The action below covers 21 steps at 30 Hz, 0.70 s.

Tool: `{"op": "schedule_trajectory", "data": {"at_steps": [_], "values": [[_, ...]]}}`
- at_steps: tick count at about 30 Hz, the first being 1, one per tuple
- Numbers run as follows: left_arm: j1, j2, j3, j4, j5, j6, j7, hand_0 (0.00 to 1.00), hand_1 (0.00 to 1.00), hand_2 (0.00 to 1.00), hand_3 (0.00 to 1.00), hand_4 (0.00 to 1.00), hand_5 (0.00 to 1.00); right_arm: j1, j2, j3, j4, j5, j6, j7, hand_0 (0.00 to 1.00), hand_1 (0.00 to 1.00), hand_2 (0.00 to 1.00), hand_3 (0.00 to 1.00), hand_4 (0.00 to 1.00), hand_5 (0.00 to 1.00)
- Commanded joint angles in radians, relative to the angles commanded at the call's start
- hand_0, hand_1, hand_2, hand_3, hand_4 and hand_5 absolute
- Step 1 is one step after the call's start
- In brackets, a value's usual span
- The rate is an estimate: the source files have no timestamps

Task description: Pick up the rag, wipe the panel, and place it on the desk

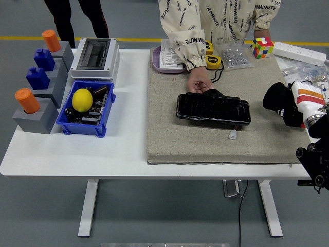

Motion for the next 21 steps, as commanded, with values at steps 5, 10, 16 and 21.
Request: {"op": "schedule_trajectory", "data": {"at_steps": [5, 10, 16, 21], "values": [[0.002, 0.002, -0.007, 0.000, 0.006, 0.000, 0.001, 0.651, 0.696, 0.741, 0.565, 0.598, 0.475, -0.009, -0.006, 0.013, -0.010, -0.007, 0.003, -0.004, 0.313, 0.368, 0.395, 0.384, 0.972, 0.045], [-0.001, 0.001, -0.002, 0.000, 0.002, -0.001, -0.002, 0.648, 0.695, 0.742, 0.566, 0.598, 0.474, -0.014, -0.014, 0.004, -0.015, -0.003, 0.006, -0.009, 0.311, 0.368, 0.395, 0.384, 0.972, 0.046], [-0.004, 0.003, -0.001, 0.000, 0.001, -0.001, -0.004, 0.648, 0.696, 0.742, 0.566, 0.598, 0.474, -0.027, -0.013, -0.015, -0.019, 0.003, 0.009, -0.014, 0.312, 0.368, 0.395, 0.385, 0.973, 0.046], [0.002, 0.005, -0.011, 0.000, 0.008, 0.000, 0.000, 0.648, 0.696, 0.742, 0.565, 0.598, 0.474, -0.037, -0.002, -0.021, -0.027, 0.005, 0.012, -0.025, 0.310, 0.368, 0.395, 0.384, 0.972, 0.047]]}}
